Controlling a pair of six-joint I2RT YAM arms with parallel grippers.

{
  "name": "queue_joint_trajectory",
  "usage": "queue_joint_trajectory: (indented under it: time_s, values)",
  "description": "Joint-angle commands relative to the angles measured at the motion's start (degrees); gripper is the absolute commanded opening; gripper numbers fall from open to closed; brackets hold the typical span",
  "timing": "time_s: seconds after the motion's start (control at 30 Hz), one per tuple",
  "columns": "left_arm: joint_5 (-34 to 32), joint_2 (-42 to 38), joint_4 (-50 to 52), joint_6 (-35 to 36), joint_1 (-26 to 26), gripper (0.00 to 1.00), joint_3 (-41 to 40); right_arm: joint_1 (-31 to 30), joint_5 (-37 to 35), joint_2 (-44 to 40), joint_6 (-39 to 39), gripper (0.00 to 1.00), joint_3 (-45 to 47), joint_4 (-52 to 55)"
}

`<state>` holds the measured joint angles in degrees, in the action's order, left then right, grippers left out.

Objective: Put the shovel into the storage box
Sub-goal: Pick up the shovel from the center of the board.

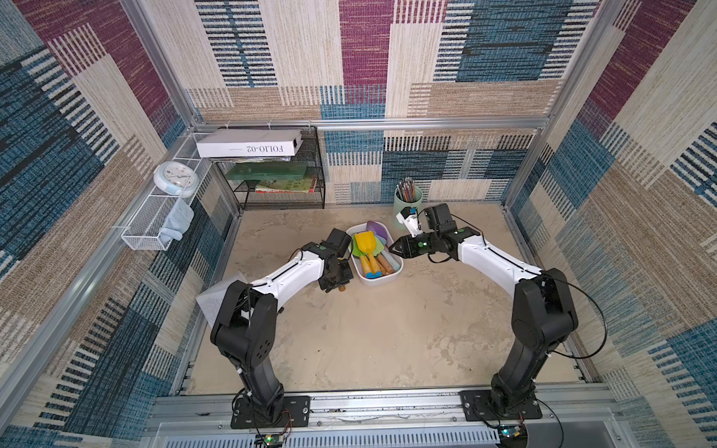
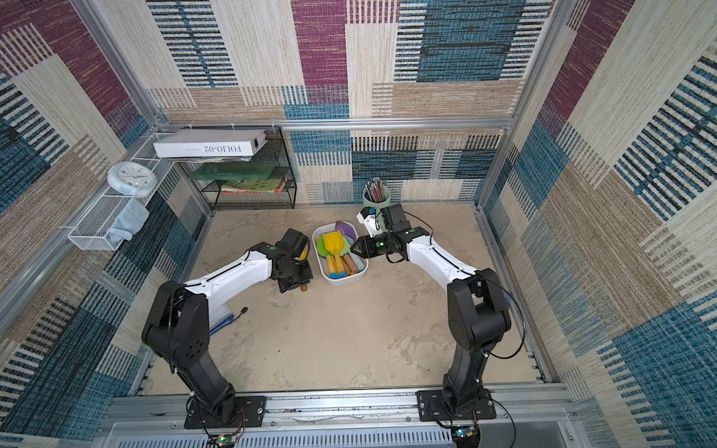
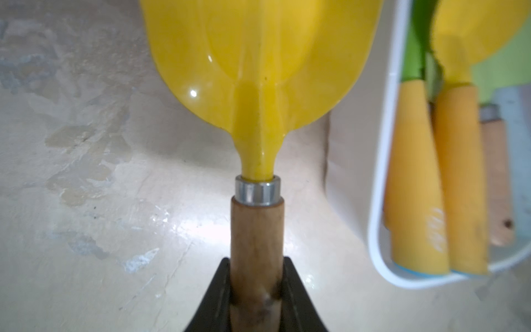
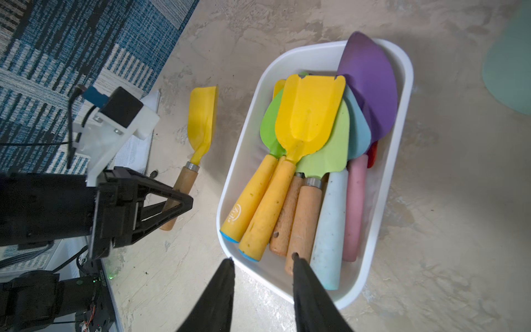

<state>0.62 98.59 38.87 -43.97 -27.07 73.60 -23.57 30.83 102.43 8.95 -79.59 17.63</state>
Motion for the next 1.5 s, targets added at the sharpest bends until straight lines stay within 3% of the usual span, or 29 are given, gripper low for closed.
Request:
queue_joint_trajectory:
  time_s: [0.0, 0.33, 1.17, 1.47]
  values:
    - [2.7, -3.1, 0.2, 2.8, -1.5, 0.00, 0.1, -0.2, 2.4, -0.4, 1.8, 0.38, 0.1, -2.7]
    - [7.8, -7.6, -0.2, 6.4, -6.4, 0.00, 1.3, -2.5, 4.0, 0.5, 5.5, 0.39, -1.7, -5.8]
    - [6.9, -3.5, -0.8, 5.3, -9.8, 0.00, 5.6, -4.7, 4.2, 4.5, 10.9, 0.39, -2.8, -9.9]
    - [7.2, -3.7, -0.7, 4.8, -10.4, 0.00, 6.2, -5.0, 3.3, 5.5, 12.0, 0.10, -3.6, -10.7]
